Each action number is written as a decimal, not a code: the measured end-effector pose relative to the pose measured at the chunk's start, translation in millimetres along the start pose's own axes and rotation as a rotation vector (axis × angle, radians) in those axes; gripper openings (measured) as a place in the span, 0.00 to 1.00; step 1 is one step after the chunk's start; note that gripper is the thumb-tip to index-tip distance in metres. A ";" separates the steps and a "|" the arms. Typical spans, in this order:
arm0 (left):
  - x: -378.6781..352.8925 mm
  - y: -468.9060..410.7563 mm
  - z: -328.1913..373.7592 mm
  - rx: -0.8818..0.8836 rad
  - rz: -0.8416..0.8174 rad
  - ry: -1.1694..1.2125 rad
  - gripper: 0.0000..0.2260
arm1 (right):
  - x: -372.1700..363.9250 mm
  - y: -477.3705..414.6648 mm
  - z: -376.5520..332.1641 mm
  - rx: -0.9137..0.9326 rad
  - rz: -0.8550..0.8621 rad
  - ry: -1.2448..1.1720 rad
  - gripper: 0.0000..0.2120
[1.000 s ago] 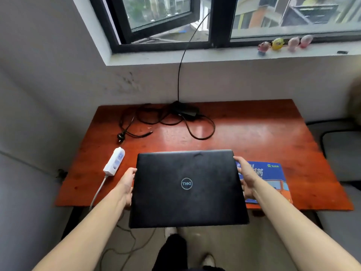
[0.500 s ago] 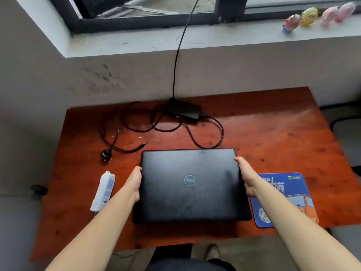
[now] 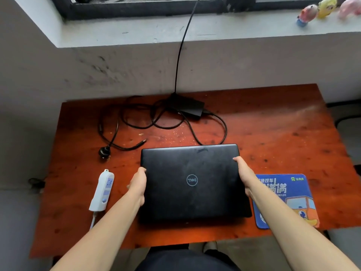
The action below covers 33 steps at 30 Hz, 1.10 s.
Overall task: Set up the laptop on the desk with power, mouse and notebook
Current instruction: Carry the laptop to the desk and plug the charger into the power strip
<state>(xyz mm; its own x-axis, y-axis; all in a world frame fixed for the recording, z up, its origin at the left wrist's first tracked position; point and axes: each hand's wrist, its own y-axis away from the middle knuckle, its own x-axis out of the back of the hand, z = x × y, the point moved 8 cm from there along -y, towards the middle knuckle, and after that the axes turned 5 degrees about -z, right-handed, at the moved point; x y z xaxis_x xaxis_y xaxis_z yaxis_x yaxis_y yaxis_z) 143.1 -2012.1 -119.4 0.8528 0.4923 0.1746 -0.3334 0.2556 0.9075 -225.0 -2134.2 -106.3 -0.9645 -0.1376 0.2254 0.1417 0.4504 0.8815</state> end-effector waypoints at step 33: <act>33.0 123.9 -17.9 -0.657 0.357 -0.884 0.23 | -15.0 66.9 -3.8 0.532 -0.137 0.535 0.25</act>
<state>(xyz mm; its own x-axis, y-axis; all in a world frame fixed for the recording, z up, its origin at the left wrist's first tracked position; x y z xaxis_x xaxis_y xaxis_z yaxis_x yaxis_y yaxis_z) 122.8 -1949.3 -8.1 0.5649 -0.0641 0.8227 -0.5350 0.7306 0.4243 -200.2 -2105.4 -49.1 -0.7074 -0.5698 0.4182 -0.2283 0.7442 0.6277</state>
